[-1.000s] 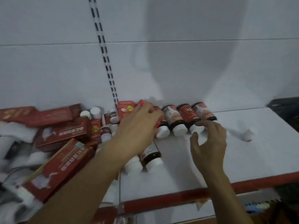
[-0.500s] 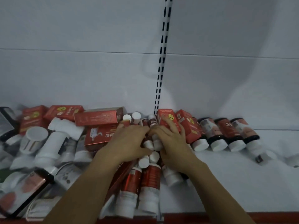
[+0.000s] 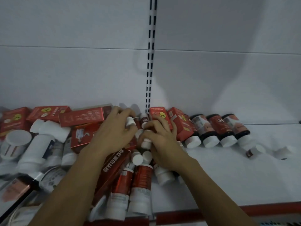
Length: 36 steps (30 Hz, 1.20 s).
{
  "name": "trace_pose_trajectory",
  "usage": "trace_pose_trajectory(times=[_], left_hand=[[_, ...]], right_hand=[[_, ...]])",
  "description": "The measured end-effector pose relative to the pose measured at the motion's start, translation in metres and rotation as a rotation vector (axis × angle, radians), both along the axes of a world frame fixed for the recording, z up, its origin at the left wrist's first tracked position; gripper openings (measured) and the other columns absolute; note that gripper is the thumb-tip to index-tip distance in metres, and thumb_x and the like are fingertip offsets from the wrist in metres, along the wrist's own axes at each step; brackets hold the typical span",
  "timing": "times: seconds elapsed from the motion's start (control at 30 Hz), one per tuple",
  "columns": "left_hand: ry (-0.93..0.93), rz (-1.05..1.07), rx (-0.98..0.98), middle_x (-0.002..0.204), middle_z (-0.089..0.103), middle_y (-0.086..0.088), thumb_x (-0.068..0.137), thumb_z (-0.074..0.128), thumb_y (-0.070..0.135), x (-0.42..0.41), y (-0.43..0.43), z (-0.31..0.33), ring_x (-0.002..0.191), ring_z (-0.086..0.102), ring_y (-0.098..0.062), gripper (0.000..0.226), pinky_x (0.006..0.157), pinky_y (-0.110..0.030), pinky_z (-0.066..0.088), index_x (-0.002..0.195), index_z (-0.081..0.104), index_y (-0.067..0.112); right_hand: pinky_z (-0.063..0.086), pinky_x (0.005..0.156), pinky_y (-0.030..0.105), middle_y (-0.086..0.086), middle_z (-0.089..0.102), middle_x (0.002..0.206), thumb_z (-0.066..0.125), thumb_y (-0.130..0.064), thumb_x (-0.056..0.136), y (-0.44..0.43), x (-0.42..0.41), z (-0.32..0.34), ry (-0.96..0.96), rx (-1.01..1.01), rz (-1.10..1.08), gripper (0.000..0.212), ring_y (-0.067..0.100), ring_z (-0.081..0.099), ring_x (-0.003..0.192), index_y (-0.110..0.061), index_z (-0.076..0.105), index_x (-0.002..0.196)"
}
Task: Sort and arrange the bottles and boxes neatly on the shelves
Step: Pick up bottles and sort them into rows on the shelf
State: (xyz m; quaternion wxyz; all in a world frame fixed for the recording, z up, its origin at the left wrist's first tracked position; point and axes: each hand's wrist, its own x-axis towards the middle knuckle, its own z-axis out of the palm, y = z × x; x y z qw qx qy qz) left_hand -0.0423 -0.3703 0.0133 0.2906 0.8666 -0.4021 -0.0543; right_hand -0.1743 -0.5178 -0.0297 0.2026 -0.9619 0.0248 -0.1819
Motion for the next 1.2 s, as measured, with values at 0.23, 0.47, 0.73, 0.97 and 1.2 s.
trace_pose_trajectory(times=[0.23, 0.47, 0.73, 0.97, 1.2], left_hand=[[-0.297, 0.109, -0.106, 0.127, 0.049, -0.011, 0.1, 0.054, 0.031, -0.01, -0.012, 0.014, 0.098, 0.055, -0.02, 0.037, 0.088, -0.033, 0.043, 0.131, 0.059, 0.012], [-0.25, 0.112, 0.005, 0.115, 0.053, -0.007, 0.101, 0.055, 0.029, -0.031, -0.038, 0.036, 0.092, 0.052, -0.016, 0.031, 0.084, -0.032, 0.039, 0.13, 0.059, 0.021], [-0.009, 0.456, -0.479, 0.103, 0.071, 0.013, 0.095, 0.066, 0.015, -0.098, -0.011, 0.03, 0.095, 0.067, -0.005, 0.017, 0.078, -0.026, 0.057, 0.11, 0.068, 0.025], [-0.038, 0.52, -0.59, 0.108, 0.069, 0.024, 0.089, 0.072, 0.007, -0.153, -0.021, 0.022, 0.101, 0.065, 0.001, 0.037, 0.08, -0.015, 0.054, 0.107, 0.064, 0.039], [-0.09, 0.627, -0.717, 0.11, 0.068, 0.018, 0.097, 0.066, 0.018, -0.186, -0.045, 0.01, 0.099, 0.065, -0.001, 0.024, 0.076, -0.01, 0.05, 0.12, 0.066, 0.023]], right_hand=[[0.049, 0.08, 0.037, -0.004, 0.059, 0.094, 0.057, 0.003, 0.085, -0.043, -0.052, 0.032, -0.254, 0.53, 0.005, 0.019, 0.018, 0.058, 0.092, -0.013, 0.057, 0.094], [0.047, 0.081, 0.034, 0.0, 0.05, 0.134, 0.063, -0.013, 0.085, -0.03, -0.072, 0.028, -0.002, 0.155, 0.292, 0.052, 0.023, 0.055, 0.112, -0.019, 0.051, 0.135], [0.037, 0.055, 0.036, 0.013, 0.044, 0.131, 0.062, -0.015, 0.092, -0.017, -0.03, 0.007, 0.134, -0.166, 0.202, 0.054, 0.036, 0.063, 0.084, -0.021, 0.046, 0.143], [0.034, 0.059, 0.037, 0.015, 0.059, 0.119, 0.052, -0.015, 0.098, -0.016, -0.018, 0.009, 0.12, -0.231, 0.128, 0.03, 0.038, 0.067, 0.092, -0.006, 0.052, 0.127], [0.051, 0.068, 0.035, -0.004, 0.057, 0.113, 0.067, -0.038, 0.091, -0.083, -0.086, 0.022, -0.118, 0.163, 0.104, 0.029, 0.017, 0.059, 0.088, -0.022, 0.061, 0.114]])
